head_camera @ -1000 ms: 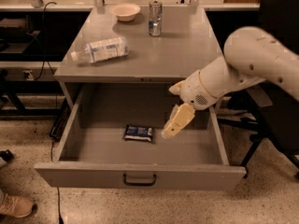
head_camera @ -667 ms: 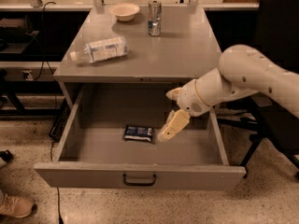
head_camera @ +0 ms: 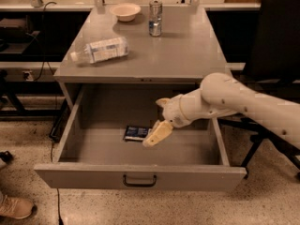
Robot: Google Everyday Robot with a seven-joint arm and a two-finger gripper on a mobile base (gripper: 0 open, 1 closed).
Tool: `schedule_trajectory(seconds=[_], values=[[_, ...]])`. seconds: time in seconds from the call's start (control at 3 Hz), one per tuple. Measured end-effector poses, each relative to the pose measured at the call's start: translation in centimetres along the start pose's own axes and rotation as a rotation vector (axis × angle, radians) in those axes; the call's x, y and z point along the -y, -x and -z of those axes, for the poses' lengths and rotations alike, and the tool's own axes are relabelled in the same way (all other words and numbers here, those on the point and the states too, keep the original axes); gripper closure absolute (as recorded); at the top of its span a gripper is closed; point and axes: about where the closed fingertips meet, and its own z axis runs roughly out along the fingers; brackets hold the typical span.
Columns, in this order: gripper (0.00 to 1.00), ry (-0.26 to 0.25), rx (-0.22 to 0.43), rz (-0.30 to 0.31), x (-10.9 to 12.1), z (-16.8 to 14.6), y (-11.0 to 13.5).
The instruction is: Pick rxbar blueberry from top drawer and place on counter
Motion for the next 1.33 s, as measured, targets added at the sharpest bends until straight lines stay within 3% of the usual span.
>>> schedule_trajectory(seconds=[0.67, 1.0, 1.33], values=[[0.00, 0.017, 0.019, 0.064, -0.3, -6.7, 0.7], [0.00, 0.030, -0.017, 0.110, -0.5, -10.7, 0.8], [0.00, 0.046, -0.043, 0.119, 0.1, -13.5, 0.1]])
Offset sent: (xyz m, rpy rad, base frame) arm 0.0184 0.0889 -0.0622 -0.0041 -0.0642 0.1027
